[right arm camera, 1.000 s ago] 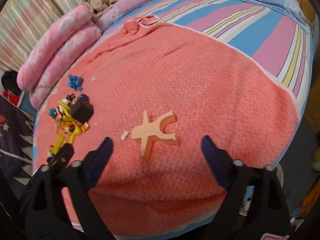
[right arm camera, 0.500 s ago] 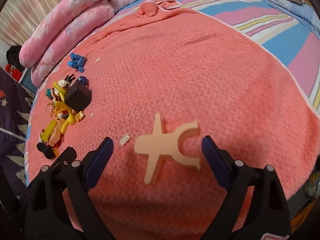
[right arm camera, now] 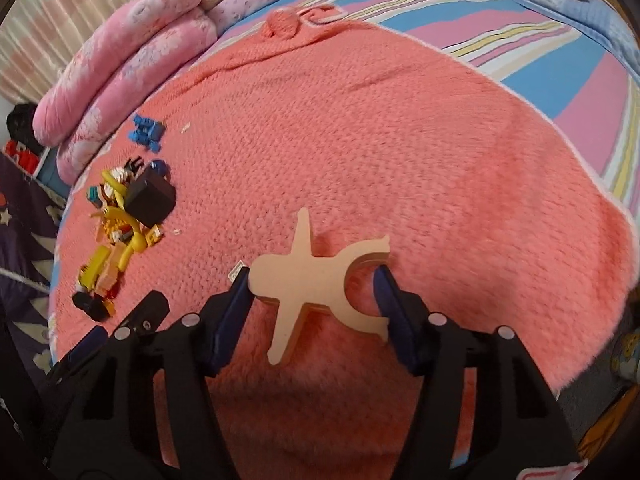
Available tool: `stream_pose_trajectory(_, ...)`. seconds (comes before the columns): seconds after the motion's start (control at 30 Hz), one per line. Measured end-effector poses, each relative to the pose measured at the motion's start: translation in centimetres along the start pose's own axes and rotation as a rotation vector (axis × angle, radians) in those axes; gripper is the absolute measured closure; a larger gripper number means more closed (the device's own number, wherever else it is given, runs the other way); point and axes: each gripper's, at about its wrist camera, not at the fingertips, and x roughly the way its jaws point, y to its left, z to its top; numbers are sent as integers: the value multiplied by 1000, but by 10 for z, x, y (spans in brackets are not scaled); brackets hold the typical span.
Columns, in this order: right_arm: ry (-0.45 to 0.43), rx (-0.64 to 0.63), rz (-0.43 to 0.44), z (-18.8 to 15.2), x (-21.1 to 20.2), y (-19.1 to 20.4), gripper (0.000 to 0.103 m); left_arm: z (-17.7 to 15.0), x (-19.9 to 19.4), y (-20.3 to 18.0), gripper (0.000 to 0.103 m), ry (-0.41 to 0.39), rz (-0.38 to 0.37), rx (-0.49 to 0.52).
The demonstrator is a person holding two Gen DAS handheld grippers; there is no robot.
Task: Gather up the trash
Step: 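Lift the beige wooden piece with the right tool toward the wastebasket, then open the right tool over the wastebasket to drop the wooden piece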
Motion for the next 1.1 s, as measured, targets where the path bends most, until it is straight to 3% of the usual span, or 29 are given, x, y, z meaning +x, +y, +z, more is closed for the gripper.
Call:
stream_pose_trajectory(0.17, -69, 66, -47, -2, -43, -18, 44, 0, -30, -23, 6, -40, -73, 68)
stream_pose_trajectory(0.4, -192, 214, -160, -20, -118, -74, 44, -20, -79, -90, 6, -82, -240, 232)
stream_pose_trajectory(0.67, -327, 447, -315, -72, -203, -149, 44, -69, -140, -174, 6, -137, -422, 482)
stream_pose_trajectory(0.9, -318, 641, -332, -128, -208, -205, 41, -124, -147, -218, 6, -162, -427, 679)
stream_pose_trajectory(0.93, -307, 670, -337, -138, -201, -214, 39, -130, -144, -221, 6, -161, -419, 694)
stream_pose_trajectory(1.0, -286, 720, -367, -150, -191, -226, 20, -139, -135, -224, 6, -148, -400, 705)
stream_pose_trajectory(1.1, -264, 764, -396, -161, -180, -236, 15, -152, -124, -231, 6, -125, -379, 757)
